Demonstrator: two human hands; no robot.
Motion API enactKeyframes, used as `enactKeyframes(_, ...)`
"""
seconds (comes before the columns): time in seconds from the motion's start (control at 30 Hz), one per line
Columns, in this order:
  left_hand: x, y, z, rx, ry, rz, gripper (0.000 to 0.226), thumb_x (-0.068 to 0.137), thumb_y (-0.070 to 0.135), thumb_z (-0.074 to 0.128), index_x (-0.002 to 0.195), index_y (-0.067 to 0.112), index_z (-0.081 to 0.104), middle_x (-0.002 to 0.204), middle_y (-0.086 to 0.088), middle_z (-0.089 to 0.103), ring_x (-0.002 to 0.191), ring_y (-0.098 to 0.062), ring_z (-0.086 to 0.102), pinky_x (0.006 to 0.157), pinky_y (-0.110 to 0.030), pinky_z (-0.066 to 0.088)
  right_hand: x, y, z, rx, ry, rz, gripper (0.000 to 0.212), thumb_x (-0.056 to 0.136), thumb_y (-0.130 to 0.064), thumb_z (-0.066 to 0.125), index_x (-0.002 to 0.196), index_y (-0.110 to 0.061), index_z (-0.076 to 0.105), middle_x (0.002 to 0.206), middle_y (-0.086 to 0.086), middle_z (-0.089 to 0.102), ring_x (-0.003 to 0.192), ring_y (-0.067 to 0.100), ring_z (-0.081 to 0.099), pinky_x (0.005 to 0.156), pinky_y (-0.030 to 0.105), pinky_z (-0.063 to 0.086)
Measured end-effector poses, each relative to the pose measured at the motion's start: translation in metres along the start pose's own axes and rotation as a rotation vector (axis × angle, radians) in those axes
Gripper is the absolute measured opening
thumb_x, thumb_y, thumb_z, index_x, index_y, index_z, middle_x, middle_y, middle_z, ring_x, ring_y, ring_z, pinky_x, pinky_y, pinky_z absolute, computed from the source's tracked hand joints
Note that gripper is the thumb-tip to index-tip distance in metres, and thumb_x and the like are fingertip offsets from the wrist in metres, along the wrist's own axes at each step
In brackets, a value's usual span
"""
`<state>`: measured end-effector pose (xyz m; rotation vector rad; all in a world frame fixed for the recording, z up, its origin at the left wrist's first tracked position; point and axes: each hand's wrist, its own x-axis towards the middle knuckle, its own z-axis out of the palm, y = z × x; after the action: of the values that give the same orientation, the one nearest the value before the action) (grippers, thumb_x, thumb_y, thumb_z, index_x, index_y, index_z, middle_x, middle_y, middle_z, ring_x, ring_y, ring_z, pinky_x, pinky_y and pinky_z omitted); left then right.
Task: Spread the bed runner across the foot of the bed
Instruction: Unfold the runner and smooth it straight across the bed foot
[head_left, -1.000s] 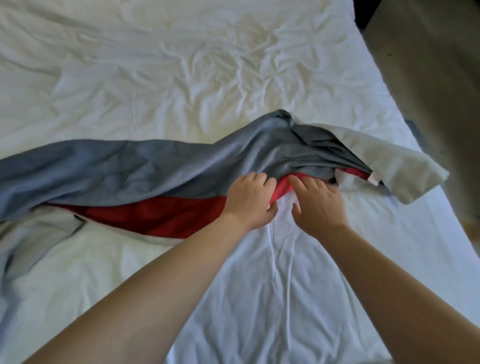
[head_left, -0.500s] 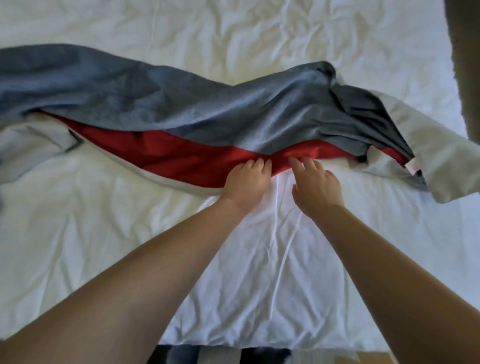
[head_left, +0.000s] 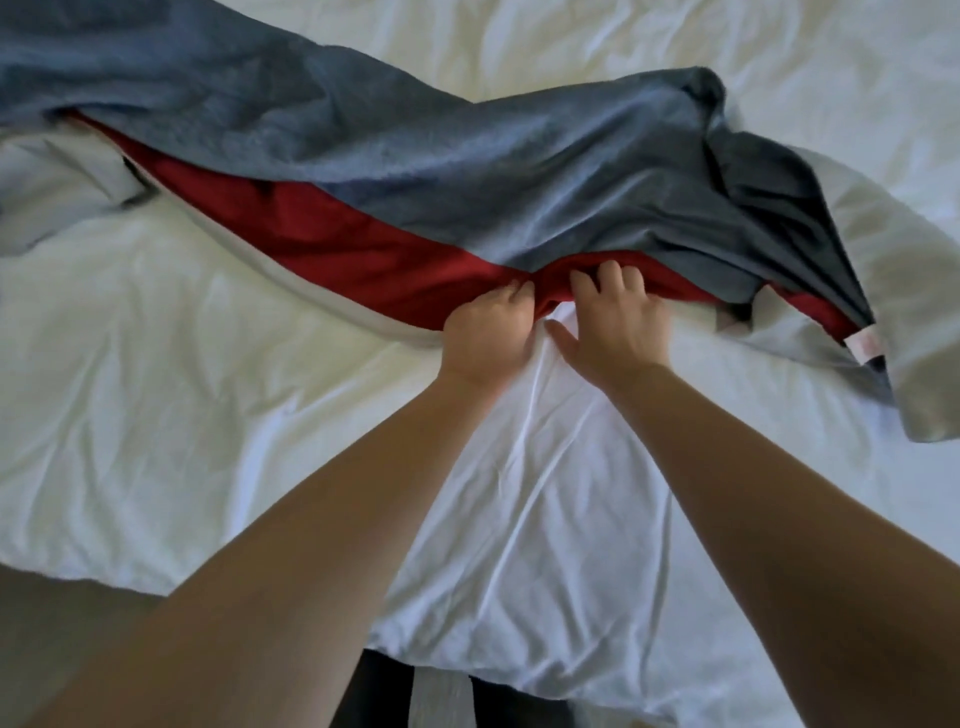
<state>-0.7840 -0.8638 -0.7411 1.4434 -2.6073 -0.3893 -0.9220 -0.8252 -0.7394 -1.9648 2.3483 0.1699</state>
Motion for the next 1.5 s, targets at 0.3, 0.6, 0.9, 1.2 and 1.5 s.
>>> enactKeyframes(0.3, -0.014, 0.007, -0.006, -0.076, -0.054, -0.086, 0.029, 0.096, 0.028, 0.041, 0.094, 0.013, 0.066, 0.085, -0.007, 0.070, 0.078, -0.028, 0.064, 0.063, -0.038, 0.048, -0.011, -0.026, 0.000, 0.081, 0.076, 0.143, 0.017, 0.088, -0.019, 0.053, 0.101, -0.009, 0.060, 0.104, 0.014, 0.054, 0.093, 0.034, 0.051, 0.060, 0.035, 0.033)
enactKeyframes(0.6, -0.086, -0.004, -0.017, -0.076, -0.167, -0.016, 0.024, 0.093, 0.023, 0.044, 0.093, 0.017, 0.067, 0.083, -0.004, 0.070, 0.075, -0.025, 0.065, 0.064, -0.039, 0.052, -0.079, -0.056, -0.002, 0.071, 0.081, 0.008, 0.016, 0.081, -0.002, 0.056, 0.092, -0.010, 0.063, 0.093, 0.010, 0.058, 0.088, 0.030, 0.056, 0.058, 0.034, 0.038)
enactKeyframes(0.9, -0.164, -0.031, -0.037, 0.005, -0.262, 0.119, 0.028, 0.097, 0.024, 0.039, 0.109, 0.021, 0.064, 0.094, -0.002, 0.071, 0.083, -0.024, 0.067, 0.065, -0.036, 0.050, -0.160, -0.106, -0.016, 0.131, 0.105, 0.005, 0.025, 0.049, -0.001, 0.080, 0.061, -0.013, 0.062, 0.064, 0.005, 0.057, 0.058, 0.026, 0.059, 0.041, 0.028, 0.044)
enactKeyframes(1.2, -0.184, -0.035, -0.037, 0.005, -0.275, 0.113, 0.031, 0.092, 0.016, 0.043, 0.115, 0.017, 0.064, 0.106, -0.002, 0.070, 0.091, -0.024, 0.066, 0.073, -0.038, 0.053, -0.180, -0.096, -0.012, 0.075, 0.152, -0.144, 0.024, 0.053, 0.001, 0.077, 0.065, -0.015, 0.064, 0.064, 0.001, 0.056, 0.056, 0.021, 0.056, 0.048, 0.029, 0.048)
enactKeyframes(1.5, -0.164, -0.009, -0.043, -0.008, -0.163, 0.106, 0.020, 0.074, 0.027, 0.058, 0.082, 0.012, 0.068, 0.080, -0.002, 0.067, 0.073, -0.024, 0.063, 0.055, -0.035, 0.051, -0.189, -0.034, -0.012, 0.117, 0.207, -0.151, 0.024, 0.066, -0.008, 0.070, 0.089, -0.014, 0.068, 0.085, 0.004, 0.064, 0.076, 0.027, 0.063, 0.064, 0.033, 0.051)
